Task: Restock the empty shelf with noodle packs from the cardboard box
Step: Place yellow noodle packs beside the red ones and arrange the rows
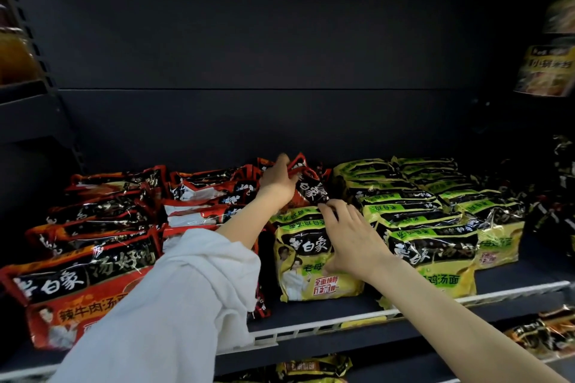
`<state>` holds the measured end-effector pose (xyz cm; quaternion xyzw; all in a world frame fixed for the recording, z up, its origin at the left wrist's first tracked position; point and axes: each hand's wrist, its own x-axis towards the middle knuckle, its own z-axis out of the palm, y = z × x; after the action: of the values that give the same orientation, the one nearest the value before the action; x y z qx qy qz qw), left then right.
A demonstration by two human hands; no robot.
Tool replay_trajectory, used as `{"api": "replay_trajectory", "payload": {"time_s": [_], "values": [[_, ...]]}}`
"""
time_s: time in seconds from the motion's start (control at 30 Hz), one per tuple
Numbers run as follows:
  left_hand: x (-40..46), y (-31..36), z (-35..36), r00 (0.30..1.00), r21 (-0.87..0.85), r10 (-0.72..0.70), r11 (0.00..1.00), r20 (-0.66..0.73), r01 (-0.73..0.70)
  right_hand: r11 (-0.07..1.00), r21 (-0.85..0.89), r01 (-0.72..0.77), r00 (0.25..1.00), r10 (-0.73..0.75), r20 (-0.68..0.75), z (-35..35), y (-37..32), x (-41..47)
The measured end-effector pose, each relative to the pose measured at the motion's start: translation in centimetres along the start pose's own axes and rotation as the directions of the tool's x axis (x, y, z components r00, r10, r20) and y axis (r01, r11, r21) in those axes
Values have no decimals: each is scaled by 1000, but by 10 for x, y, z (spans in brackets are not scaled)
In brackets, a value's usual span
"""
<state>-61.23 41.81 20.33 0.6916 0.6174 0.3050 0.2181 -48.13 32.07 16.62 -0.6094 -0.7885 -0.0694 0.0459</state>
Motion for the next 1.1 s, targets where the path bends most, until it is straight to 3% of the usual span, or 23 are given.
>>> {"api": "replay_trajectory", "payload": {"time_s": [0.13, 0.2, 0.27, 0.33, 0.4, 0.43, 0.57, 0.73, 0.9, 1.03, 1.1], "values": [[-5, 4, 2, 988, 44, -142, 989, 60, 140, 1000, -10, 5, 1000, -5, 17, -3, -1, 1], [-7, 13, -1, 970, 220, -193, 963, 151, 157, 1000, -13, 5, 1000, -5, 23, -4, -2, 2], [-7, 20, -4, 968, 451, -151, 891, 199, 46, 1000, -19, 12, 1000, -12, 25, -4, -2, 3], [-8, 24, -5, 962, 597, 60, 773, 266, -213, 1000, -18, 13, 1000, -12, 29, -4, -3, 2], [-8, 25, -8, 890, 669, 242, 591, 386, -451, 1000, -19, 12, 1000, -11, 29, -4, -2, 2], [-6, 24, -9, 859, 695, 259, 506, 442, -510, 1000, -21, 12, 1000, -12, 27, -3, -2, 2], [8, 27, -7, 871, 816, 214, 306, 443, -490, 1000, -19, 16, 1000, -15, 22, -2, -2, 2], [12, 29, -2, 876, 738, 208, 476, 435, -479, 1000, -12, 12, 1000, -12, 12, -2, -1, 2], [8, 16, -2, 929, 654, 223, 661, 295, -366, 1000, -29, 12, 1000, -12, 8, 1, -1, 2], [-3, 9, -5, 967, 652, 153, 716, 202, -250, 1000, -16, 14, 1000, -14, -4, 2, 0, 1], [-9, 5, -2, 969, 697, 88, 679, 231, -228, 1000, -15, 20, 1000, -21, -10, 2, 0, 1]]}}
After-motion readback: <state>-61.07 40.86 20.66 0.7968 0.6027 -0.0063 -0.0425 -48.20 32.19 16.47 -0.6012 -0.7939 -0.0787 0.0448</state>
